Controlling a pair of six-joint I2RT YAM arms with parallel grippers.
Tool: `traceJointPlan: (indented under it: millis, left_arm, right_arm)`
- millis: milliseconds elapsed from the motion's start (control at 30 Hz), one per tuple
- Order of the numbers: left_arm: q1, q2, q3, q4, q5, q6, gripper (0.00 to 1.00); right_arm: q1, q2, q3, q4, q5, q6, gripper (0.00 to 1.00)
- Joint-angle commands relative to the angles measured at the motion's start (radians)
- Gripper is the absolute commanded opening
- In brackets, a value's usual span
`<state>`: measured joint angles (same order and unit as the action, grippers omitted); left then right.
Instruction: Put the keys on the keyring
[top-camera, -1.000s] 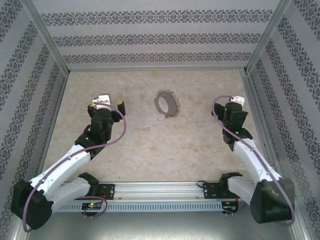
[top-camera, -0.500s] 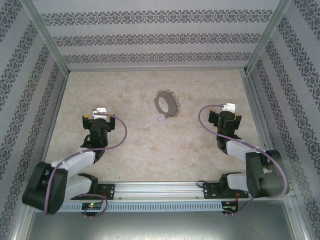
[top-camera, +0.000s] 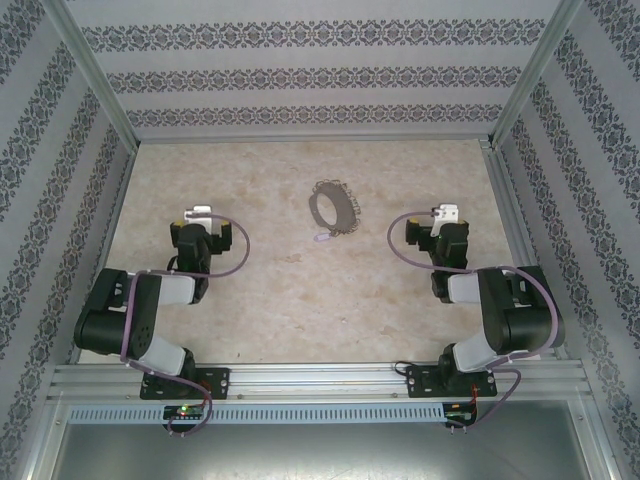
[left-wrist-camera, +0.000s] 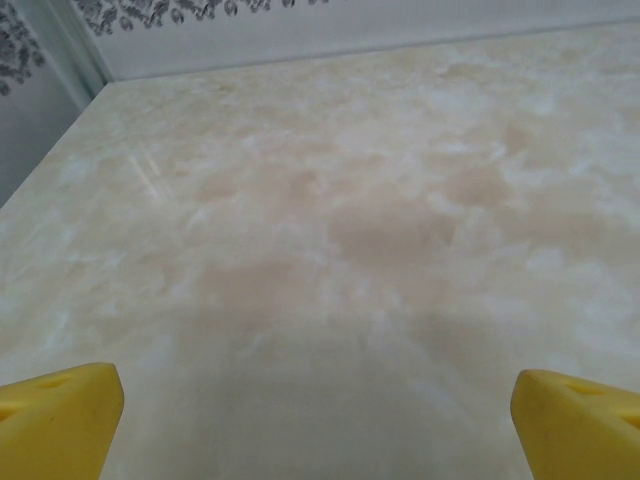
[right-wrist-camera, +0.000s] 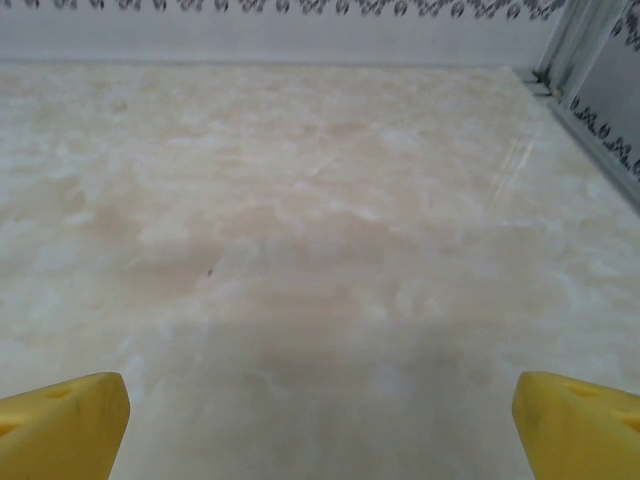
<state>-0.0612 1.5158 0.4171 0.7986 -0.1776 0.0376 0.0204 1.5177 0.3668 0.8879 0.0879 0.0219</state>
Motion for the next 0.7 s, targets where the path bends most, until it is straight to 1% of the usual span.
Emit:
traceJointPlan:
  millis: [0,100,667]
  left_arm:
    - [0.061,0.018,0.050,-0.084,0.168,-0.052,1.00]
    - [0.072,0.020,0.052,-0.085,0.196,-0.055,1.00]
    - [0.074,0.019,0.049,-0.081,0.198,-0.054,1.00]
  right_arm:
    - [-0.014,-0.003,0.024,0.005,-0.067,0.013,0.98]
    - [0.002,-0.008,0.016,0.012,-0.023,0.007,0.98]
    - [-0.005,-0.006,0.022,0.002,-0.048,0.010,0.98]
